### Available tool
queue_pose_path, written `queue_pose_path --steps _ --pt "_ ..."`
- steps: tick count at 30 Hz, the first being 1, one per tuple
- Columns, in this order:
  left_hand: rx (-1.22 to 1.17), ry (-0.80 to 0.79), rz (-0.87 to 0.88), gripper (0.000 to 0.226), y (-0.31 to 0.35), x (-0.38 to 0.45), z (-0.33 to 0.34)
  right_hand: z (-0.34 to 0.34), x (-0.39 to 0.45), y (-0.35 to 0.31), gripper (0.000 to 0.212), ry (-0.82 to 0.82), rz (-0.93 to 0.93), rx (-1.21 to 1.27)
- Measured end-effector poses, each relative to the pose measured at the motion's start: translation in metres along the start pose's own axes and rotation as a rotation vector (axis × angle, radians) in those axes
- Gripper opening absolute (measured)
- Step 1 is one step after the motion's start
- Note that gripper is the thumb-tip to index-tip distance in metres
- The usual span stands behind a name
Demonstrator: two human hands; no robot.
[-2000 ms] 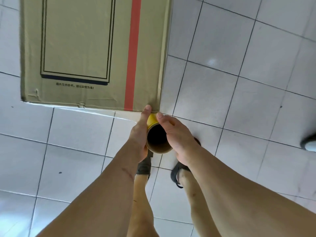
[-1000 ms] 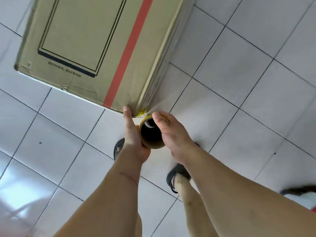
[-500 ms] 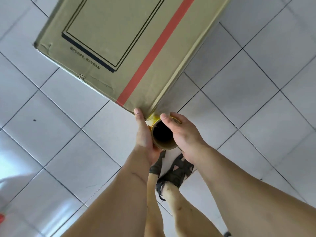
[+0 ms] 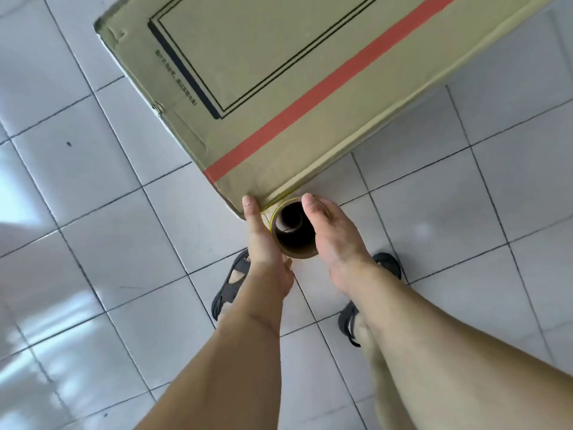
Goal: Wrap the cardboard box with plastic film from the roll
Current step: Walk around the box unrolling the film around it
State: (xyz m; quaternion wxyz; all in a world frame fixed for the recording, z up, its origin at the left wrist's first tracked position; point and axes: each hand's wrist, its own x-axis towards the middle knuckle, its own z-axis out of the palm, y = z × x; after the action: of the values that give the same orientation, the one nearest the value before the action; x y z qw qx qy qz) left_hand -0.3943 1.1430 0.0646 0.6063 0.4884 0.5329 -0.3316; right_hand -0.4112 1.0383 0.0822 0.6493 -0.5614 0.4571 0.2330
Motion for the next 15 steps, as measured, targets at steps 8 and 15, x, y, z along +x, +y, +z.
queue_pose_path --steps 8,15 --pt "0.013 -0.098 -0.07 0.113 0.002 -0.016 0.019 -0.016 0.011 -0.014 0.046 -0.044 -0.026 -0.217" --pt "-0.077 -0.049 -0.045 0.117 -0.005 -0.009 0.043 -0.034 0.019 -0.033 0.032 -0.12 -0.033 -0.245"
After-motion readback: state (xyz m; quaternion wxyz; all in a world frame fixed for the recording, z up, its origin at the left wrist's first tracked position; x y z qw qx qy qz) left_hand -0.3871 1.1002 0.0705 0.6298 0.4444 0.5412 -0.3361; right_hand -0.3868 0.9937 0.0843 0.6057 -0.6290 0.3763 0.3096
